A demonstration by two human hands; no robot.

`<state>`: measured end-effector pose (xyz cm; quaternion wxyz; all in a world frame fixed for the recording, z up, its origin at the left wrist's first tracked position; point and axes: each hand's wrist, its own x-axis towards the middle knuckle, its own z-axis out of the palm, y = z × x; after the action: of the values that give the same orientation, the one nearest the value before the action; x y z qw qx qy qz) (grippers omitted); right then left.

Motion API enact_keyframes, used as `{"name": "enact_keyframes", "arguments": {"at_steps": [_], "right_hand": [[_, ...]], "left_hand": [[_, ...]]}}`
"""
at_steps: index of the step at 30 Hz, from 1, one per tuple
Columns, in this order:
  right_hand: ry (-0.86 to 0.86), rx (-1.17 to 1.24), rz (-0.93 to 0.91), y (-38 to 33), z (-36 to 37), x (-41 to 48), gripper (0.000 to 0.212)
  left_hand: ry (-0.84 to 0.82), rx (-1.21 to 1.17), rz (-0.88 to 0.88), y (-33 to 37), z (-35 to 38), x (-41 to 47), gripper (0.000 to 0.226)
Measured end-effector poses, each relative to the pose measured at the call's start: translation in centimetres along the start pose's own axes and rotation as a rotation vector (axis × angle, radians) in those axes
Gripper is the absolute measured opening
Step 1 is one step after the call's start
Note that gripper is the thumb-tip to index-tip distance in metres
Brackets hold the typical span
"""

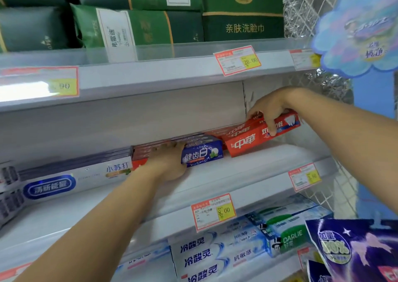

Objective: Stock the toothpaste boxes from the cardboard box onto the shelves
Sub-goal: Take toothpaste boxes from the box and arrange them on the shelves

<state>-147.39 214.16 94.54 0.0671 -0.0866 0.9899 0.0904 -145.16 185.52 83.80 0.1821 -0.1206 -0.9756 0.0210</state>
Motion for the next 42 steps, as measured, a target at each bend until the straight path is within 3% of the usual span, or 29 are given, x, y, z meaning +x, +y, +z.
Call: {"name": "enact_keyframes", "arguments": {"at_steps": [3,9,14,21,25,30,34,39,42], "right_hand": [[-0.07,-0.006,-0.029,-0.5,-0.2,0.5,0.089],[-0.046,0.01,-0.023,-0.8,1.4,2.2,0.093],[0.191,-0.091,-0.055,-1.3,3.7,3.5,0.088],[0.41,-0.131,-0.267,-3.2,8.5,4.3,0.075],[0.364,-0.126,-0.184,-3.4,8.3,2.6,0.071],[0.289,0.105,-0.234,-5.8,7.8,0.9,0.069],[0.28,0.09,-0.175,-7.1,7.7,1.4,0.065],[0.296,0.072,-0.055,-8.1,8.2,1.0,0.06],[0.216,0.148,-0.076,-7.6,7.4,0.8,0.057]], "left_hand": [[0.013,-0.02,0.004,-0.1,0.0,0.1,0.063],[0.005,-0.014,0.005,0.0,0.0,0.1,0.064],[-0.019,0.011,0.008,-0.1,0.1,0.4,0.065],[-0.026,0.001,0.038,0.0,0.0,0.6,0.058],[-0.028,-0.003,0.069,0.4,-0.2,0.5,0.056],[-0.04,-0.005,0.063,0.6,-0.5,0.4,0.054],[-0.01,-0.059,0.06,1.0,-0.7,-0.3,0.053],[0.006,0.021,-0.14,0.3,-0.5,-0.7,0.048],[-0.011,0.079,-0.169,-0.3,-0.3,-0.8,0.057]]}}
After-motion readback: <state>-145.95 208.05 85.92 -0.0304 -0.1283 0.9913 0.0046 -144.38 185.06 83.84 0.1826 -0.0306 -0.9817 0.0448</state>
